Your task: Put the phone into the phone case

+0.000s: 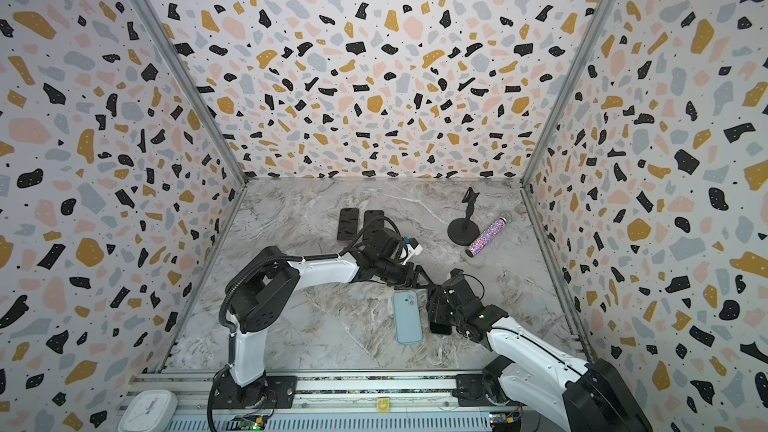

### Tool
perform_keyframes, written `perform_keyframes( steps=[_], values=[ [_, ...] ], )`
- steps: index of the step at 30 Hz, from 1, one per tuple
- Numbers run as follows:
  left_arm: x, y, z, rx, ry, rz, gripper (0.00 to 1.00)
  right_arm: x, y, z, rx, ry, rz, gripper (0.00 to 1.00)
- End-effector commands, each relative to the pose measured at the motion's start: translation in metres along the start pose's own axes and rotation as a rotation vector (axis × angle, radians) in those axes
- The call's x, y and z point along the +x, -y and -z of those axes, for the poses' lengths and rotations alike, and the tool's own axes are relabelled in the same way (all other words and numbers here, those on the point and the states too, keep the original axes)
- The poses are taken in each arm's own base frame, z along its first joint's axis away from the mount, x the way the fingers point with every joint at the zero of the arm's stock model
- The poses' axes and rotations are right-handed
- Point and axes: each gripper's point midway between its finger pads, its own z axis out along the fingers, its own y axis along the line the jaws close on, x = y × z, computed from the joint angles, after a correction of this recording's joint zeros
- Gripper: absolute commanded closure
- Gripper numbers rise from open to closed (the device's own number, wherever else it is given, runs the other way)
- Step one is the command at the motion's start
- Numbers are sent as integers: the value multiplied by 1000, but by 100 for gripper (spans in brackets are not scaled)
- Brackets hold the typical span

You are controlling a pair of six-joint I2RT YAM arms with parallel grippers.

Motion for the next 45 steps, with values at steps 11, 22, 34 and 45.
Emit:
perform_keyframes(
  steps=[11,22,34,45],
  values=[
    [-9,13,-26,132,-12,55,49,11,2,-1,-30,-35,14,60],
    [-1,8,-28,130,-33,66,71,5,-4,2,-54,-22,29,60],
    [-4,14,-19,161,30,125,91,-7,-11,18,-47,-22,56,27],
    [-35,45,16,264,235,261,95,-45,-22,75,-99,132,-133,7]
  ],
)
